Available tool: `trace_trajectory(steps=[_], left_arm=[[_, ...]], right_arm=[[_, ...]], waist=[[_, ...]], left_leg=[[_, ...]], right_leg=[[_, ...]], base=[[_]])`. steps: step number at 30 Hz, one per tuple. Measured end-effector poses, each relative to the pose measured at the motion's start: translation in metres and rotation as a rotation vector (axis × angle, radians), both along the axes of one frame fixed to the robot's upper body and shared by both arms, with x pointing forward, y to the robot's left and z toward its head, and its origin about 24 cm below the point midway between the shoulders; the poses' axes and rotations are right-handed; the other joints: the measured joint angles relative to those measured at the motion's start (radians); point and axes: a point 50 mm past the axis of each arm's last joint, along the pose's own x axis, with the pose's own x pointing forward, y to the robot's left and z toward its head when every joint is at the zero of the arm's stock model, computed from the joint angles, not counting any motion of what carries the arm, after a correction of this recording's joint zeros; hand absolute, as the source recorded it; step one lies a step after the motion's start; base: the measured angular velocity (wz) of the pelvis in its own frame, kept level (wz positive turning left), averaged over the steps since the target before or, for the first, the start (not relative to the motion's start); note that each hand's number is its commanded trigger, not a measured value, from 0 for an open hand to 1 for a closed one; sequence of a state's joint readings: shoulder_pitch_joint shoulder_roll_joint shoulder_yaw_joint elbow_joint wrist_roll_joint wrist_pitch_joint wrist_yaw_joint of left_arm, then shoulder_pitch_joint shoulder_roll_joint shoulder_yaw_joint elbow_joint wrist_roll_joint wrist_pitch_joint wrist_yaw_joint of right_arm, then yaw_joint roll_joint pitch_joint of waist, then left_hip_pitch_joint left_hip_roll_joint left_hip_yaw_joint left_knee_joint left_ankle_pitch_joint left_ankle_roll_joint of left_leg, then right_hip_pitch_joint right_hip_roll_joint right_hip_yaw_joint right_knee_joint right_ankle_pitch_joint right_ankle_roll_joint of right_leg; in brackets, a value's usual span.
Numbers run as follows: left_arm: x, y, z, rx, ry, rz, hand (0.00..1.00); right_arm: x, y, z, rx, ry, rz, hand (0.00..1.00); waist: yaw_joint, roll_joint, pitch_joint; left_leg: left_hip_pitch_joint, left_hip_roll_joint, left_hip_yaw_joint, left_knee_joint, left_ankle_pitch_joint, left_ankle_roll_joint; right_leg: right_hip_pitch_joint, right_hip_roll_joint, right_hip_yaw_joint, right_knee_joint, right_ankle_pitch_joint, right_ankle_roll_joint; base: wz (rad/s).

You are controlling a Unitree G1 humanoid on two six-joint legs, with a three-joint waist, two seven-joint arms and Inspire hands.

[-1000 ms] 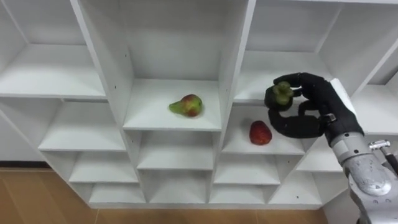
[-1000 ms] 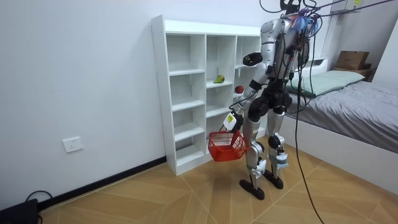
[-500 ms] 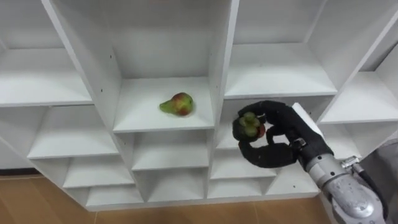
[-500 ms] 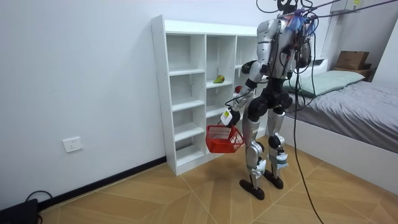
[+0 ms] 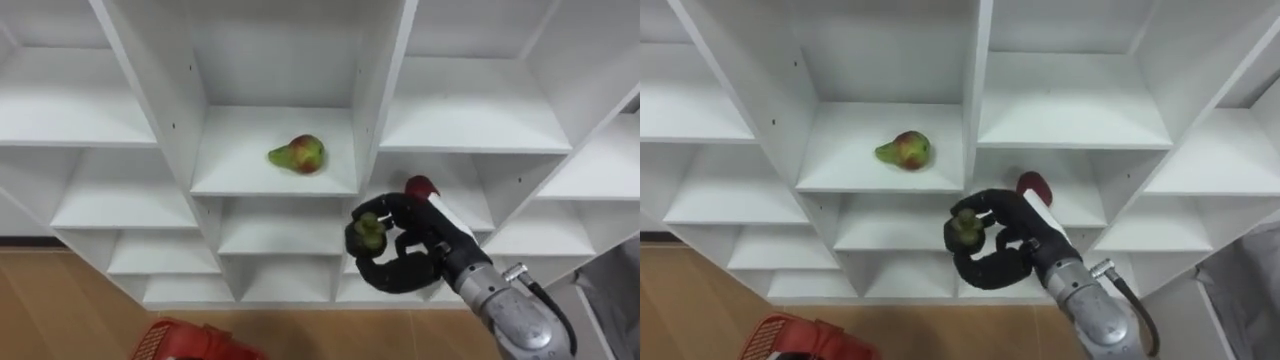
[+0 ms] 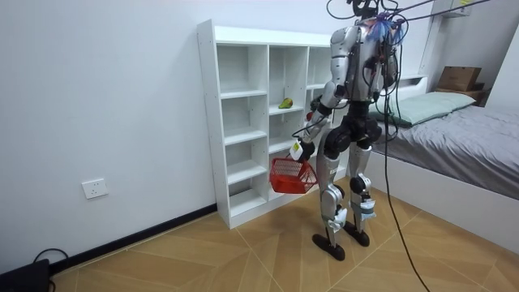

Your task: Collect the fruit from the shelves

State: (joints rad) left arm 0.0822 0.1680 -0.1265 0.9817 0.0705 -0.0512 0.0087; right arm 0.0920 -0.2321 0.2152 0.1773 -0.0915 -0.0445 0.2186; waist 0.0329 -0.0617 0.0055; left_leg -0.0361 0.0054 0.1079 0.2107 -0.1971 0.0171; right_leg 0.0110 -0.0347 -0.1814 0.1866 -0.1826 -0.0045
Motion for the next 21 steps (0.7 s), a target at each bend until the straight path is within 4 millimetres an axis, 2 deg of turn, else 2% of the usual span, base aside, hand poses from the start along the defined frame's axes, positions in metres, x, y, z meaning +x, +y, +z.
trace_trajectory(steps=[3,10,14,21], left_arm=[[0.018,-0.008,0.004,-0.022,-0.036,-0.057,1.0],[0.035,-0.02,0.011,-0.042,-0.11,-0.115,1.0],[0.05,-0.03,0.016,-0.069,-0.142,-0.161,1.0],[0.057,-0.035,0.018,-0.099,-0.154,-0.199,1.0]], right_arm=[[-0.003,0.003,-0.017,-0.067,0.061,0.02,1.0],[-0.002,0.007,-0.026,-0.117,0.066,0.023,1.0],[0.011,0.003,-0.034,-0.187,0.073,-0.004,1.0],[0.015,0.003,-0.047,-0.246,0.088,-0.017,1.0]], waist=[[0.004,-0.001,0.0013],[0.003,0.005,0.0043],[0.003,0.026,0.0155],[0.007,0.037,0.015]], left_leg=[[-0.028,-0.002,-0.005,0.018,0.0,0.001],[-0.069,0.0,-0.005,0.025,0.004,0.003],[-0.111,-0.001,-0.014,0.046,0.005,0.005],[-0.158,-0.001,-0.018,0.058,0.01,0.007]], right_leg=[[-0.017,-0.003,-0.011,0.002,0.0,0.0],[-0.056,-0.003,-0.013,0.007,0.003,-0.002],[-0.089,-0.006,-0.028,0.019,0.005,-0.002],[-0.136,-0.009,-0.039,0.036,0.006,-0.004]], base=[[0.1],[0.01],[0.07],[0.03]])
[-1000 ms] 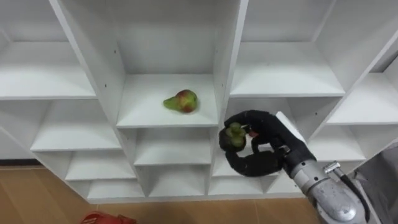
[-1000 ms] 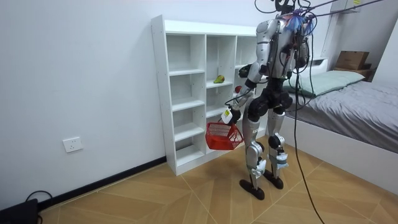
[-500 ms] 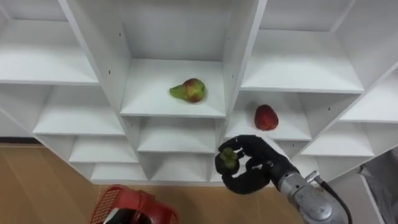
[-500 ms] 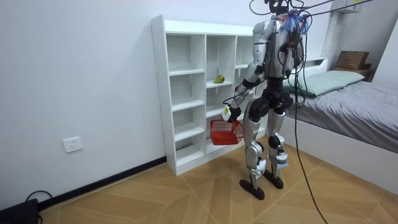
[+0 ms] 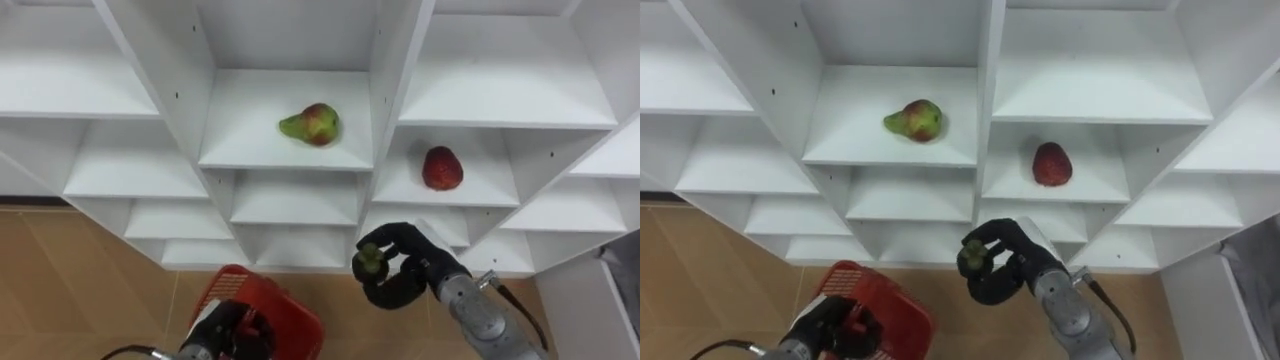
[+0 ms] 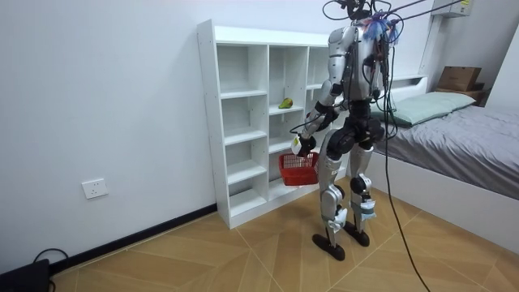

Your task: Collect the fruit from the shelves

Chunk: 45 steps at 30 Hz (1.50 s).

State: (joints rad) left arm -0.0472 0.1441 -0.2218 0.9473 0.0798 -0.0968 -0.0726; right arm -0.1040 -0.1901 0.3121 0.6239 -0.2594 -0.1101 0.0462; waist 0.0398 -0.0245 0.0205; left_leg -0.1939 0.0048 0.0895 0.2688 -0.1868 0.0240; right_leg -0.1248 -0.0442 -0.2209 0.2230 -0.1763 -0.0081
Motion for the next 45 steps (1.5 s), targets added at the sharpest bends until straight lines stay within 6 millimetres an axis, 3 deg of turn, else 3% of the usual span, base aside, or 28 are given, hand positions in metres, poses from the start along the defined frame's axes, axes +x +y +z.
trace_trajectory(steps=[10,19,31,38,45], left_arm=[[0.015,-0.01,0.008,-0.027,-0.055,-0.078,1.0],[0.022,-0.023,0.012,-0.053,-0.079,-0.138,1.0],[0.033,-0.032,0.018,-0.066,-0.106,-0.173,1.0],[0.039,-0.046,0.022,-0.094,-0.134,-0.204,1.0],[0.038,-0.052,0.022,-0.102,-0.138,-0.217,1.0]], right_arm=[[-0.001,-0.002,-0.011,-0.057,0.017,-0.004,1.0],[-0.005,0.01,-0.018,-0.085,0.032,0.031,1.0],[-0.013,0.026,-0.023,-0.114,0.045,0.136,1.0],[-0.017,0.032,-0.025,-0.088,0.073,0.161,1.0],[-0.02,0.037,-0.027,-0.085,0.09,0.192,1.0]], waist=[[0.02,0.003,0.0022],[0.017,0.02,0.0118],[0.02,0.023,0.0103],[0.021,0.04,-0.0002],[0.021,0.042,-0.0006]], left_leg=[[-0.017,-0.001,-0.009,0.002,0.004,0.005],[-0.045,0.0,-0.016,0.016,0.005,0.007],[-0.056,-0.001,-0.028,0.023,0.005,0.007],[-0.054,-0.002,-0.036,0.032,0.006,0.007],[-0.046,-0.001,-0.039,0.032,0.009,0.005]], right_leg=[[-0.015,-0.006,-0.002,0.007,0.0,0.0],[-0.037,-0.01,-0.018,0.019,0.0,0.0],[-0.038,-0.01,-0.032,0.019,0.0,0.001],[-0.032,-0.009,-0.029,0.019,0.0,0.001],[-0.024,-0.007,-0.029,0.024,0.001,-0.001]], base=[[0.01],[0.04],[0.03],[0.02],[0.0]])
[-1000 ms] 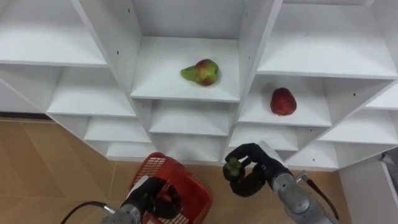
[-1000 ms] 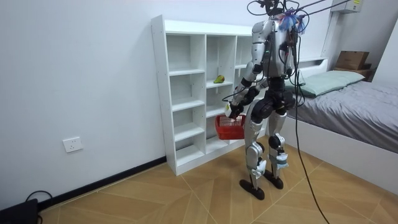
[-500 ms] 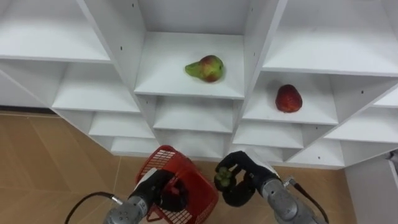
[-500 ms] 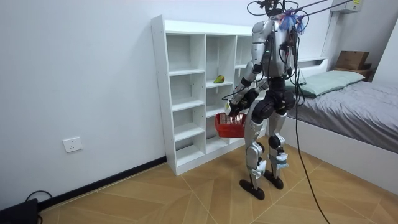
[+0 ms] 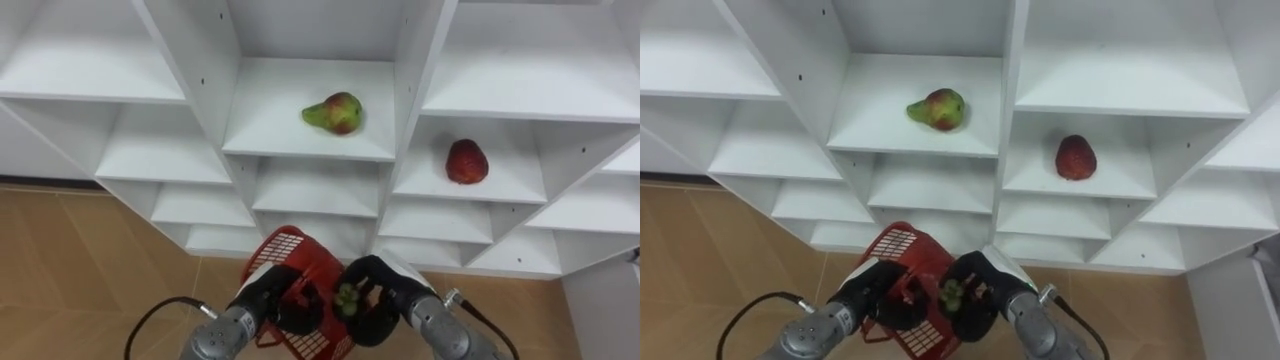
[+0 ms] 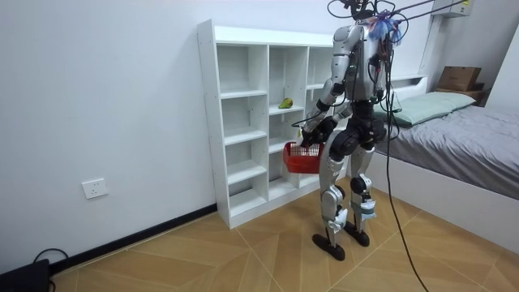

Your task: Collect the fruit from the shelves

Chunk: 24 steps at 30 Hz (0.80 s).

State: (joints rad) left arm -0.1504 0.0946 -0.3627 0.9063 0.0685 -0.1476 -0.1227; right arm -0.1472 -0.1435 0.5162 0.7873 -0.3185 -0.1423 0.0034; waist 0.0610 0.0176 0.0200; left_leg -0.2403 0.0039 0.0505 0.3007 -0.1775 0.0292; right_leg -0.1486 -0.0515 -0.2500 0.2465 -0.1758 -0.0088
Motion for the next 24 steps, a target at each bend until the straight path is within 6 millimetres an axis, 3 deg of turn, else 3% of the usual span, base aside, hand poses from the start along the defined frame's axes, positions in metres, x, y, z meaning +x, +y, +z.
trace_trajectory(steps=[13,19,20,21,23,24], left_arm=[[-0.0009,-0.0039,0.0,-0.005,-0.002,-0.02,1.0],[-0.0006,-0.0057,0.0005,-0.016,-0.003,-0.031,1.0],[-0.0007,-0.0062,0.0005,-0.018,-0.002,-0.032,1.0],[-0.0007,-0.0065,0.0005,-0.019,-0.002,-0.032,1.0],[-0.0007,-0.0067,0.0006,-0.02,-0.002,-0.033,1.0],[-0.0007,-0.0068,0.0006,-0.02,-0.001,-0.034,1.0]], right_arm=[[-0.0012,0.0018,-0.0006,0.002,0.01,0.016,1.0],[-0.0017,0.0025,-0.001,0.007,0.025,0.03,1.0],[-0.0019,0.0028,-0.0011,0.008,0.027,0.032,0.92],[-0.0019,0.0029,-0.0011,0.008,0.027,0.033,0.53],[-0.0019,0.0028,-0.0012,0.008,0.03,0.035,0.01],[-0.002,0.0028,-0.0012,0.009,0.031,0.036,0.0]], waist=[[0.0,0.001,0.0017],[0.0,0.003,0.0068],[0.001,0.003,0.0076],[0.001,0.003,0.0076],[0.001,0.003,0.0077],[0.001,0.003,0.0077]], left_leg=[[-0.002,0.0,0.0,-0.001,0.0,0.0],[-0.011,0.0,0.001,0.0,0.0,0.0],[-0.011,0.0,0.001,0.0,0.0,0.0],[-0.011,0.0,0.002,0.0,0.0,0.0],[-0.012,0.0,0.002,0.001,0.0,0.0],[-0.012,0.0,0.002,0.001,0.0,0.0]], right_leg=[[-0.005,-0.001,0.0,0.006,0.0,0.0],[-0.013,-0.001,0.0,0.007,0.0,0.0],[-0.014,-0.001,0.0,0.007,0.0,0.0],[-0.014,-0.001,0.0,0.007,0.0,0.0],[-0.015,-0.001,0.0,0.007,-0.001,0.0],[-0.015,-0.001,0.0,0.007,-0.001,0.0]], base=[[0.0],[0.0],[0.0],[0.0],[0.0],[0.0]])
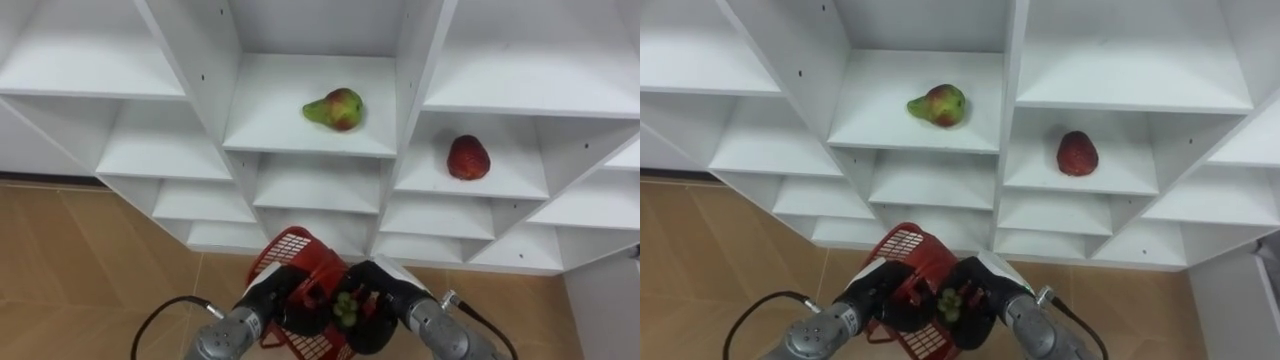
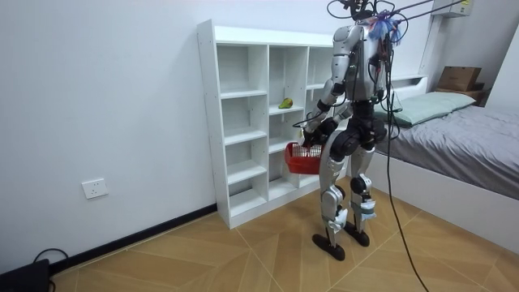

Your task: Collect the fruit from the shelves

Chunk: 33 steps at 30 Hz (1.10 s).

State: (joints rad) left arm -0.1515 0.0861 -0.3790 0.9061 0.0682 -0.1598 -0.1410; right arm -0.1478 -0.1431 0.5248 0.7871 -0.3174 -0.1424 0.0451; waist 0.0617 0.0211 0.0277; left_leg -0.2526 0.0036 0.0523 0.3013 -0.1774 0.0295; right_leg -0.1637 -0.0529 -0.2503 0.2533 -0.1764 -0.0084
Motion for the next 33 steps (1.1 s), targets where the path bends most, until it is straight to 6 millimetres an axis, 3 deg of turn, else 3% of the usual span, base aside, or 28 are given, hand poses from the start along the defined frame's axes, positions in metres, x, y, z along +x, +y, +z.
trace_trajectory(steps=[33], left_arm=[[0.0,-0.013,0.001,-0.08,0.029,-0.041,1.0]], right_arm=[[-0.007,0.003,-0.006,0.006,0.048,0.009,0.0]], waist=[[-0.001,0.002,-0.0006]], left_leg=[[0.0,0.001,0.002,0.003,0.0,0.0]], right_leg=[[-0.002,-0.001,0.007,0.004,0.0,0.0]], base=[[0.0]])
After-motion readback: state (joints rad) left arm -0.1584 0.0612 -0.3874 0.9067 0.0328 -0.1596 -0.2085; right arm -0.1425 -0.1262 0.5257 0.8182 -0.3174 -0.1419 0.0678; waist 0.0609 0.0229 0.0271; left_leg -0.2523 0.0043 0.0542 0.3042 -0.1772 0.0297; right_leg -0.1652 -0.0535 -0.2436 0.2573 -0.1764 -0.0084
